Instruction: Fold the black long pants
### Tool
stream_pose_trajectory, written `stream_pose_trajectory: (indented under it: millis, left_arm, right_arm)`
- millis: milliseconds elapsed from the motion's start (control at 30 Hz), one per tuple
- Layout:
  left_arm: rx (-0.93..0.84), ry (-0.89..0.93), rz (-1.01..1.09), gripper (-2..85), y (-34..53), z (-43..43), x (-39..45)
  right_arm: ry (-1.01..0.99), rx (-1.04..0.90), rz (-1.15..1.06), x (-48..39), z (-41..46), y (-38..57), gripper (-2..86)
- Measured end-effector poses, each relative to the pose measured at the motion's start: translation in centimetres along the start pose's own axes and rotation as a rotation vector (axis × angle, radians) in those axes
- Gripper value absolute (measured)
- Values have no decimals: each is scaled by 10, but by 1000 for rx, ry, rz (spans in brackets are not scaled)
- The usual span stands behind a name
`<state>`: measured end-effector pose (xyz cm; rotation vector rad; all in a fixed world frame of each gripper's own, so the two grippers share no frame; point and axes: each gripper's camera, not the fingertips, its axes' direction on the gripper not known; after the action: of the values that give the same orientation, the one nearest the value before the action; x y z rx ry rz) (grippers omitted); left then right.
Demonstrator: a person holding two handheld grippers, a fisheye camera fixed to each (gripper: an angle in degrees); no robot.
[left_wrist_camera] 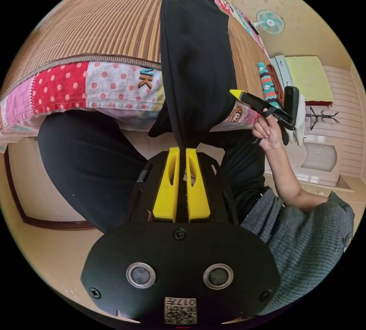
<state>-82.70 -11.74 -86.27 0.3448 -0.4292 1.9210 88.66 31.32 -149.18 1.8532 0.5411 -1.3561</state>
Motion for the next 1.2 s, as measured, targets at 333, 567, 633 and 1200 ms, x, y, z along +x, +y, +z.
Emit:
stream_pose_trajectory:
  millis: [333, 567, 633, 1200]
  left_arm:
    - [-37, 220, -81, 66, 25, 13, -25]
    - [226, 109, -26, 94, 6, -32, -6]
    - [257, 87, 7, 100, -15, -40, -3]
    - [96, 130, 153, 58, -37, 25, 25]
  right_arm:
    - [-89, 98, -48, 14, -68, 32, 24]
    - [-21, 127, 85, 30, -69, 50, 69]
    - [-7, 181, 97, 33, -84, 46, 88]
    - [-120, 19, -6, 53, -172, 31, 48]
